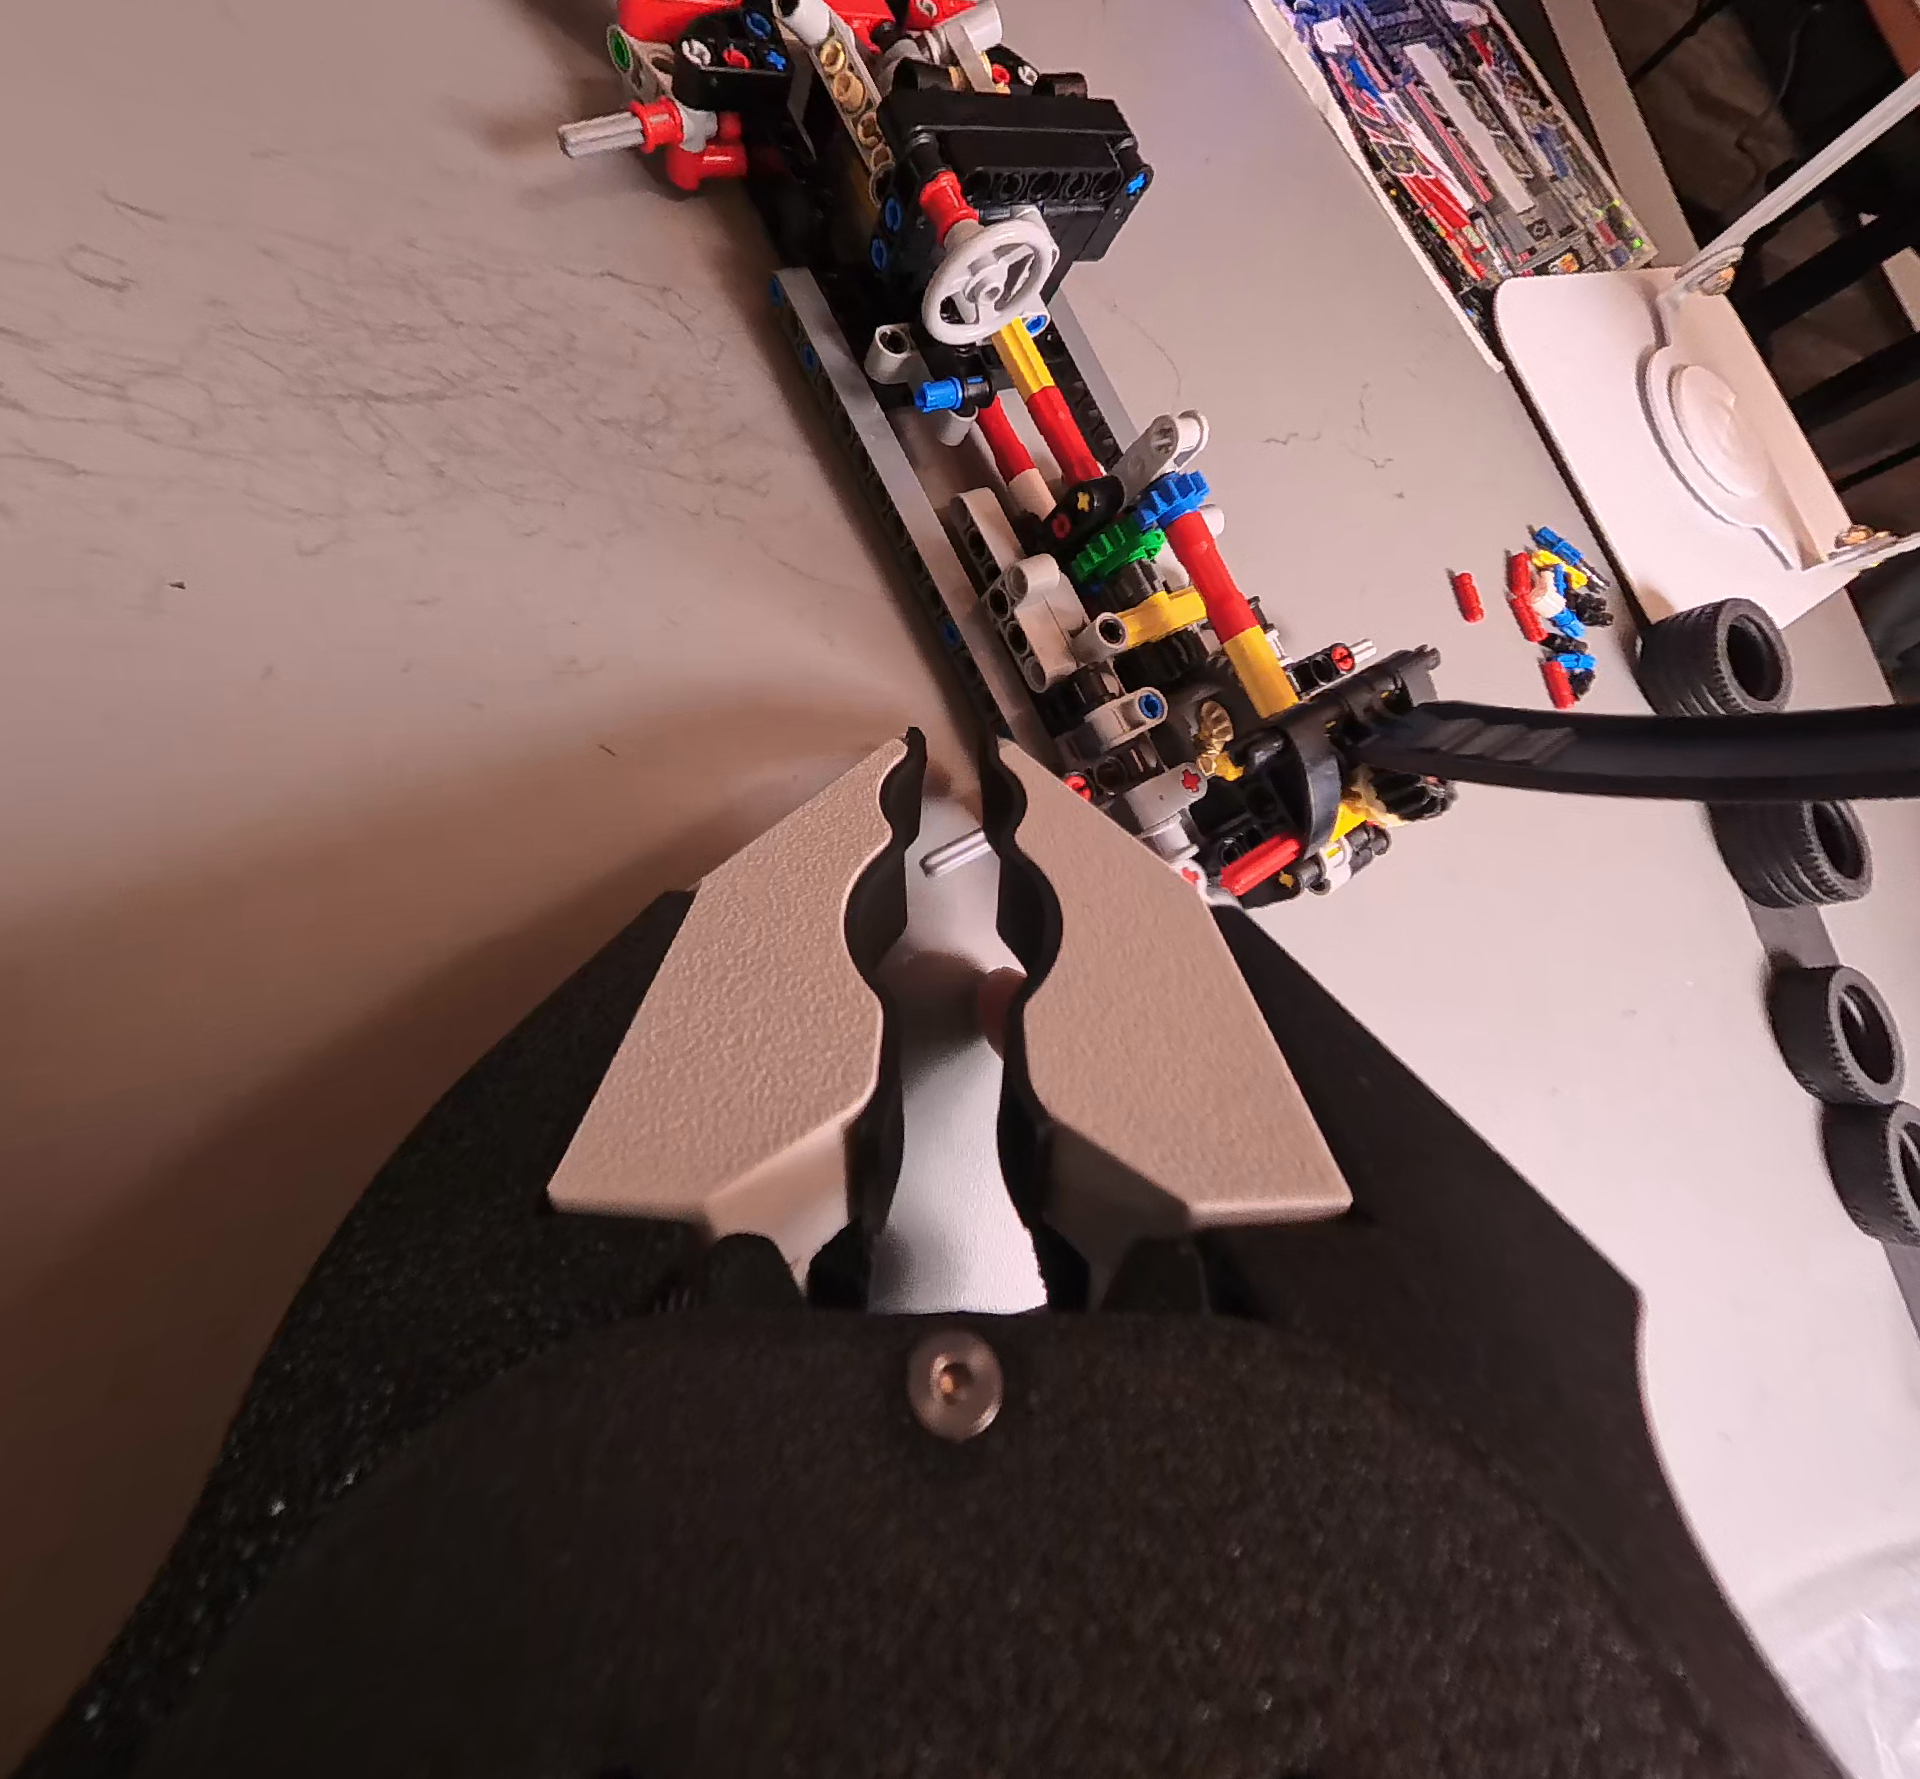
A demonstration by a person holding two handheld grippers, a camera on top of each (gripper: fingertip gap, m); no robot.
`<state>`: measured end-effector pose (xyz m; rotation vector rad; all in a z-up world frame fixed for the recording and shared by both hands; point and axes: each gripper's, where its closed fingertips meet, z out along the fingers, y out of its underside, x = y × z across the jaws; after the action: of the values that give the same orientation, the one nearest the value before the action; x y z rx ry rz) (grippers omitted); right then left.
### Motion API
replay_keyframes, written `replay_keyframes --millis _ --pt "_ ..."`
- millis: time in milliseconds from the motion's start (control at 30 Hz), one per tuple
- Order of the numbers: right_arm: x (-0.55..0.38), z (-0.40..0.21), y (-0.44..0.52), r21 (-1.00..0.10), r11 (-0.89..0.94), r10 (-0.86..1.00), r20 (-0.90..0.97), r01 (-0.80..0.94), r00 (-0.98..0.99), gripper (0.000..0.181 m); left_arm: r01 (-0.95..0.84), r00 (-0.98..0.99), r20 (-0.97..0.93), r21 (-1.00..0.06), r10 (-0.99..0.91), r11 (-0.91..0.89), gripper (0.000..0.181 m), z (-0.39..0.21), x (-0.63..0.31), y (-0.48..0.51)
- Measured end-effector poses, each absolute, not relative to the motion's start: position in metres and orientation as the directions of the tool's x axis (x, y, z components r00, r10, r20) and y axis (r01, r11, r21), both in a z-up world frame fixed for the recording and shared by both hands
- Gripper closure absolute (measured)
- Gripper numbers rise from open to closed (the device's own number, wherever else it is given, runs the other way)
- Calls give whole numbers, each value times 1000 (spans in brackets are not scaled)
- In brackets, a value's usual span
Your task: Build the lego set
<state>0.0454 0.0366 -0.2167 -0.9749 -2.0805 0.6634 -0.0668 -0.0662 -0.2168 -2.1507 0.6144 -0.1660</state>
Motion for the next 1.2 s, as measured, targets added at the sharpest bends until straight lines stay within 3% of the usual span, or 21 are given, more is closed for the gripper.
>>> replay_keyframes --millis 867,1033,1200 --pt "32 -200 63 -692 561 827 493 453 -272 170 -392 857 -116 -778 -502 -491 139 -217 -61 -68" --pt "23 -184 -3 -771 508 849 372 385 -375 165 -380 856 -98 -786 -508 -487 137 -215 -59 -69" --pt "8 -204 -62 -774 434 874 236 462 -425 157 -369 860 -83 -782 -504 -501 125 -217 -59 -70"
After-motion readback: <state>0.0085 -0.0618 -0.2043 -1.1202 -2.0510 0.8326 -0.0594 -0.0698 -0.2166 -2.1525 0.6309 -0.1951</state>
